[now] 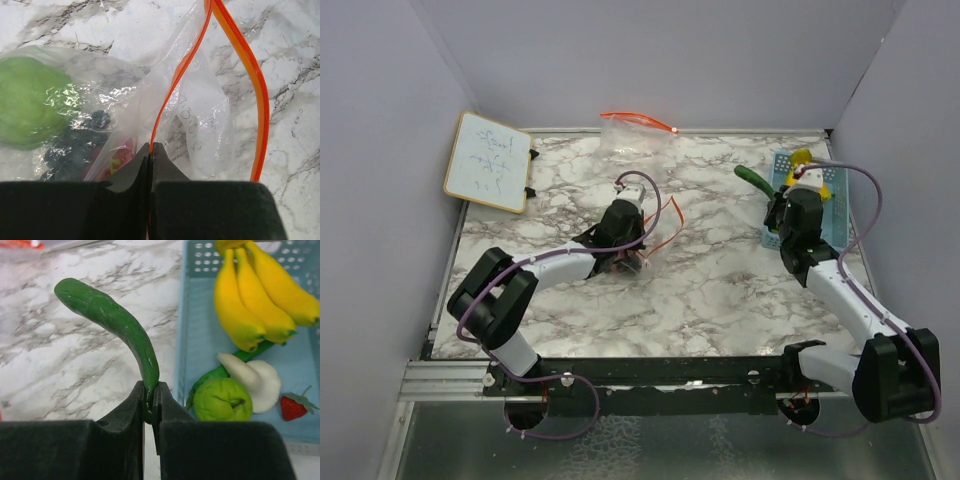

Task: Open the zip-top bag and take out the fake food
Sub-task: Place the fake vegetable in the bin.

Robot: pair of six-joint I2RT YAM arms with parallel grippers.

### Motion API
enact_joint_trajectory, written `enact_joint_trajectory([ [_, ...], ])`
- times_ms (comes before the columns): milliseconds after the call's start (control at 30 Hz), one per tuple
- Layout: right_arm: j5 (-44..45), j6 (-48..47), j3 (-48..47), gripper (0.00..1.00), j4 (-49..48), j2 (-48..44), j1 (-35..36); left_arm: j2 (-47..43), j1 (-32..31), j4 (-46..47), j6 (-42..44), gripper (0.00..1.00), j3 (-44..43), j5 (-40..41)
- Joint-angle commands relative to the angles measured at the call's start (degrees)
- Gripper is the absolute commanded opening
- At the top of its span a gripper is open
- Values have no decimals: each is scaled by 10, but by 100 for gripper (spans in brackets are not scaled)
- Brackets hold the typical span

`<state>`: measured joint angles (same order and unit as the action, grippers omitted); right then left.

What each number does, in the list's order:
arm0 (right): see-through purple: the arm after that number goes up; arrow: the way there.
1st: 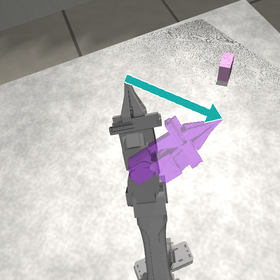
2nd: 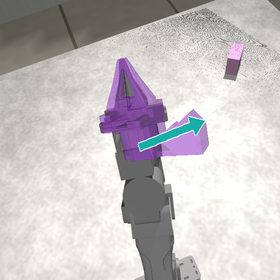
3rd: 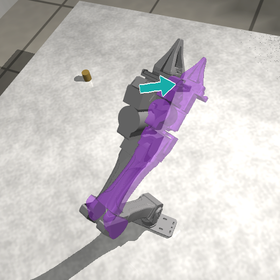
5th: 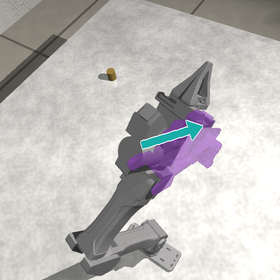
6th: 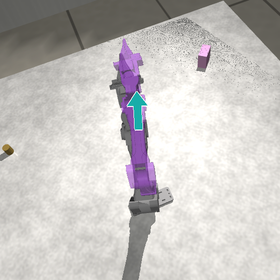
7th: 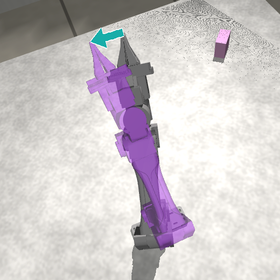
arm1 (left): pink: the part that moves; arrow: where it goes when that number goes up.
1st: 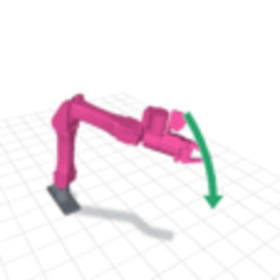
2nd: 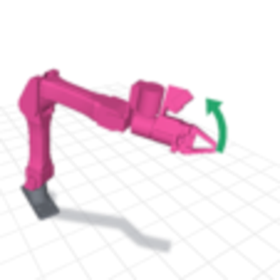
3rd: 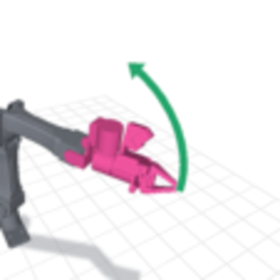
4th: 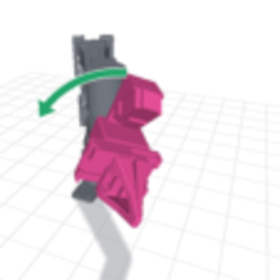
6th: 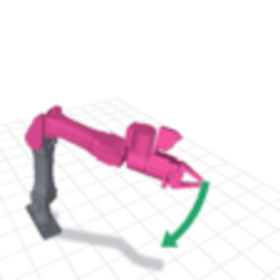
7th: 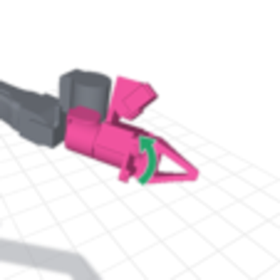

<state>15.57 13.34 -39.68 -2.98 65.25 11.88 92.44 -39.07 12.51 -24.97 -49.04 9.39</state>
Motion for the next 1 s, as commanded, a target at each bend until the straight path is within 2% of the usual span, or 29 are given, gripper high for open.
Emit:
enact_joint_trajectory([
  [0, 56, 93, 38, 1, -44, -14, -54, -16, 3, 24, -9, 0, 13, -24],
  [267, 149, 191, 108, 1, -64, -57, -84, -38, 3, 24, -10, 0, 31, -23],
  [567, 141, 200, 136, 7, -103, -20, -115, -52, 3, 22, -10, 0, 38, -23],
  [667, 131, 169, 130, 23, -121, 2, -122, -51, 3, 22, -10, 0, 36, -26],
  [700, 131, 164, 124, 47, -119, 9, -123, -50, 3, 21, -11, 0, 35, -28],
  [733, 112, 155, 120, 63, -120, 16, -125, -49, 3, 22, -10, 0, 34, -30],
  [767, 107, 150, 115, 71, -119, 22, -125, -49, 3, 22, -10, 0, 34, -31],
  [867, 93, 137, 106, 81, -117, 27, -126, -51, 3, 22, -11, 0, 35, -36],
  [967, 70, 126, 102, 82, -112, 9, -126, -53, 3, 21, -11, 0, 35, -38],
])
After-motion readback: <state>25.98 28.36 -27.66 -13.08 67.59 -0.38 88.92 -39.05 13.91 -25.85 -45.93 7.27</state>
